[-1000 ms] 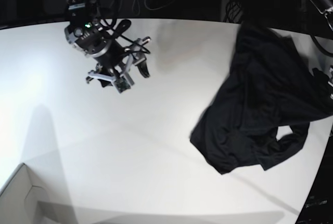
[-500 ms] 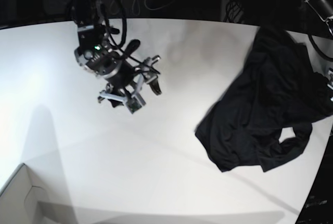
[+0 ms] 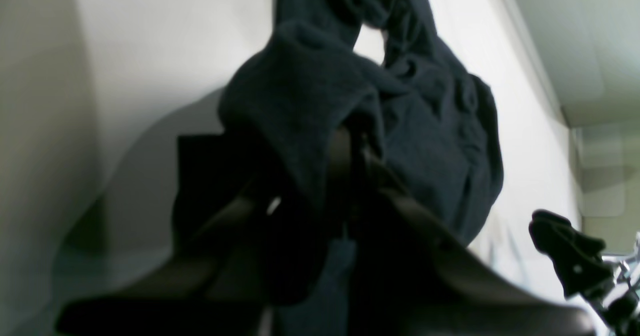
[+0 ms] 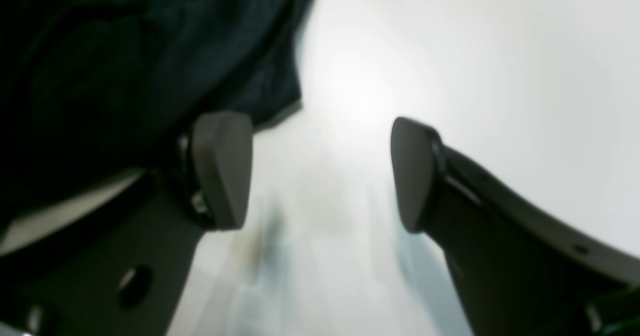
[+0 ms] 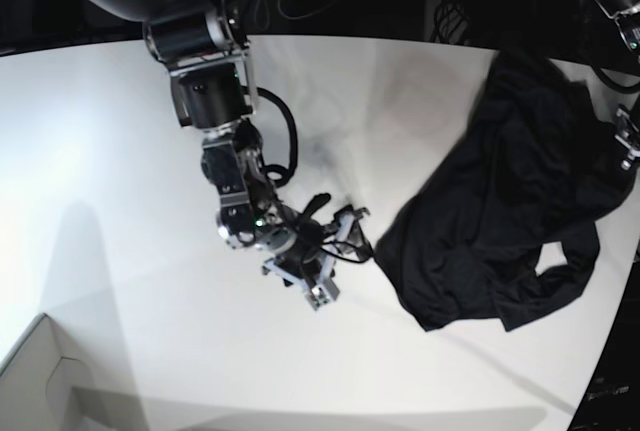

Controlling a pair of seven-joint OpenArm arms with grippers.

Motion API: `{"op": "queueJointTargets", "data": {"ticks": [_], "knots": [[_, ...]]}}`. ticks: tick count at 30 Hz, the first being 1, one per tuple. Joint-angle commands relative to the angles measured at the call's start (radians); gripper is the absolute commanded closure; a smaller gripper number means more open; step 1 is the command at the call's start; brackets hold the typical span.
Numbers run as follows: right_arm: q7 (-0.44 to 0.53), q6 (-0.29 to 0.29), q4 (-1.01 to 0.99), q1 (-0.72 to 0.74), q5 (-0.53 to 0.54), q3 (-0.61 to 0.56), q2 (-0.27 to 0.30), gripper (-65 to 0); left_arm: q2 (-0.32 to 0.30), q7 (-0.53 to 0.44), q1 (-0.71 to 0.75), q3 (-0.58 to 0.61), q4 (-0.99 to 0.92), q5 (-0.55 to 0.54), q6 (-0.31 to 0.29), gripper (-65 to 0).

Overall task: Layout the t-shirt on the table in an organized manner, then fold the t-shirt properly
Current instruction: 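Move the right gripper to the shirt and grasp its edge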

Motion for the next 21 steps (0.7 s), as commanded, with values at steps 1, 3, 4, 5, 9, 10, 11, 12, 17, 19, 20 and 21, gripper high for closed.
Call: {"op": "queueJointTargets", "data": {"ticks": [1, 3, 4, 5, 9, 10, 11, 12, 17, 19, 20, 21], "knots": [[0.052, 0.006, -0.025, 0.038, 0.014, 0.0, -0.006, -44.0, -0.027, -0.016, -0.003, -0.009, 0.019, -0.022, -0.012, -0.5], [0.121, 0.006, -0.105, 0.069, 0.014, 0.0, -0.007, -44.0, -0.027, -0.018, -0.003, -0.009, 0.018, -0.022, -0.012, -0.5], [0.144, 0.006, -0.129, 0.08, 0.014, 0.0, -0.007, -44.0, -0.027, -0.018, -0.003, -0.007, 0.018, -0.022, -0.012, -0.5], [0.165, 0.006, -0.151, 0.084, 0.014, 0.0, -0.007, -44.0, -0.027, -0.016, -0.003, -0.006, 0.018, -0.022, -0.012, -0.5], [0.241, 0.008, -0.212, 0.091, 0.014, -0.004, -0.007, -44.0, -0.004, -0.016, -0.003, -0.006, 0.019, -0.022, -0.012, -0.5], [0.264, 0.008, -0.227, 0.095, 0.014, -0.004, -0.007, -44.0, 0.002, -0.016, -0.003, -0.006, 0.019, -0.022, -0.012, -0.5], [0.284, 0.008, -0.25, 0.101, 0.014, -0.004, -0.007, -44.0, 0.003, -0.015, -0.002, -0.006, 0.019, -0.021, -0.012, -0.5], [0.3, 0.008, -0.273, 0.103, 0.014, -0.004, -0.007, -44.0, 0.006, -0.015, 0.001, -0.006, 0.019, -0.013, -0.013, -0.5], [0.392, 0.009, -0.401, 0.117, 0.014, -0.004, -0.007, -44.1, 0.008, -0.015, 0.018, -0.006, 0.019, 0.012, -0.015, -0.5], [0.419, 0.011, -0.418, 0.107, 0.014, -0.003, -0.007, -44.1, 0.008, -0.015, 0.033, -0.006, 0.019, 0.009, -0.015, -0.5], [0.422, 0.011, -0.419, 0.101, 0.014, -0.003, -0.007, -44.1, 0.008, -0.015, 0.038, -0.006, 0.019, 0.006, -0.015, -0.5], [0.426, 0.011, -0.419, 0.089, 0.014, -0.009, -0.007, -44.1, 0.009, -0.015, 0.04, -0.006, 0.019, 0.006, -0.015, -0.5]]}}
